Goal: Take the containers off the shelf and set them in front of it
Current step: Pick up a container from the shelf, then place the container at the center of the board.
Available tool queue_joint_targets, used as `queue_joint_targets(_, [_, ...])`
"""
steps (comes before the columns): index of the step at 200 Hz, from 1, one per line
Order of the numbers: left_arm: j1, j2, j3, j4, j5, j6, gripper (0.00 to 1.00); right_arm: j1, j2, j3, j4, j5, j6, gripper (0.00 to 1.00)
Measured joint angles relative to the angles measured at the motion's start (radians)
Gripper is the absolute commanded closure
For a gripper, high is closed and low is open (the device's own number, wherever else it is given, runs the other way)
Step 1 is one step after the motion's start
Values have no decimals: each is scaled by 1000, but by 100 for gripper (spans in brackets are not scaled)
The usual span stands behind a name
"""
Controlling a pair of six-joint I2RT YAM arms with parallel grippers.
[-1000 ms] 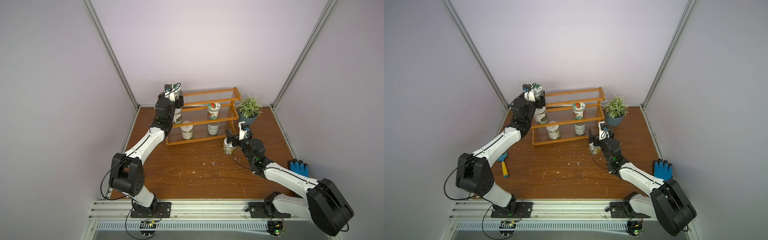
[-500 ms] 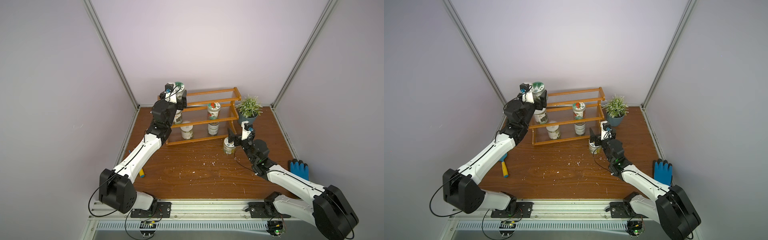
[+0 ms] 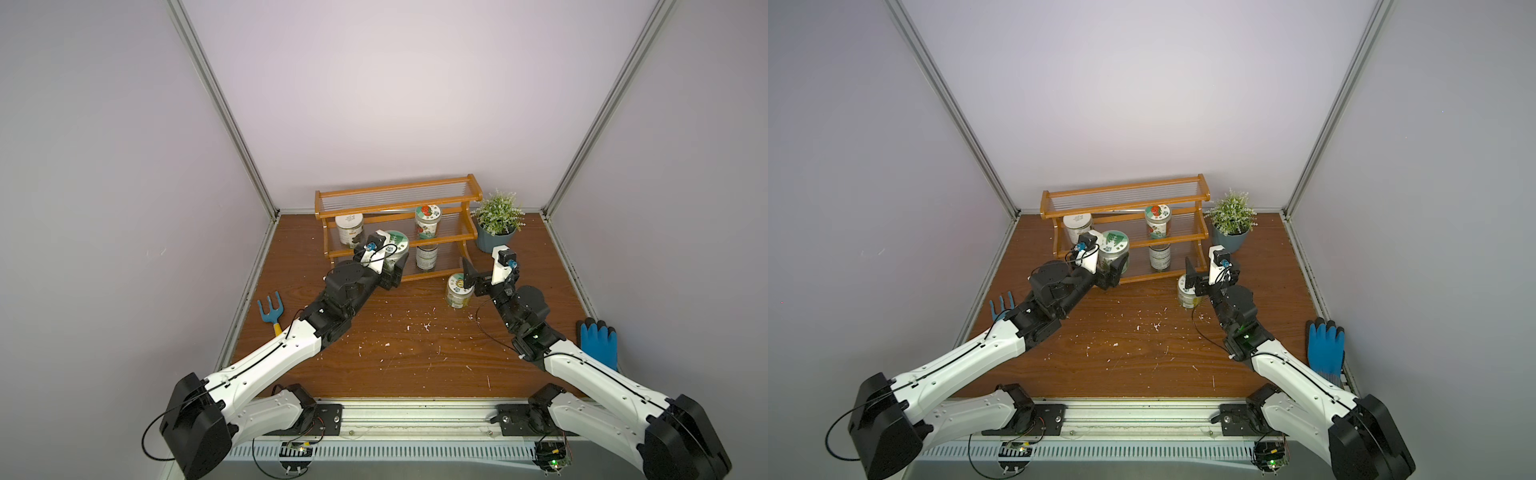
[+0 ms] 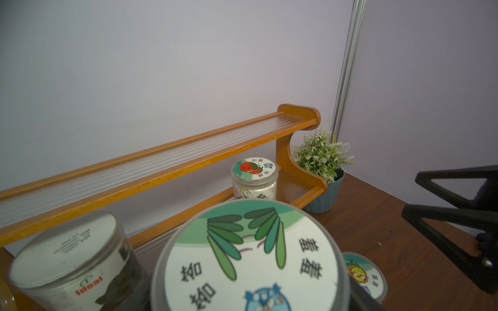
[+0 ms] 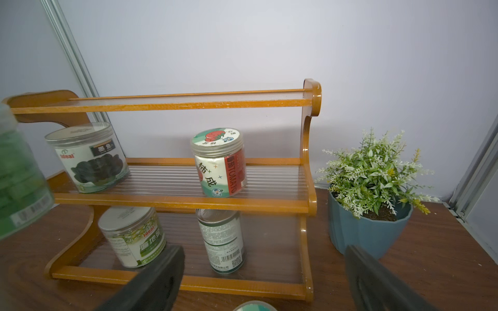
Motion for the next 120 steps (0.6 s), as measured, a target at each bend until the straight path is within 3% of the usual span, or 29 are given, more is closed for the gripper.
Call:
queue_joint_targets(68, [-69,12,-238,88,12,-74,32,0,-81,-48,-31,29,0,1])
queue_joint_targets(120, [-81,153,-277,200,27,-98,33,0,-88,-62,-35,48,0,1])
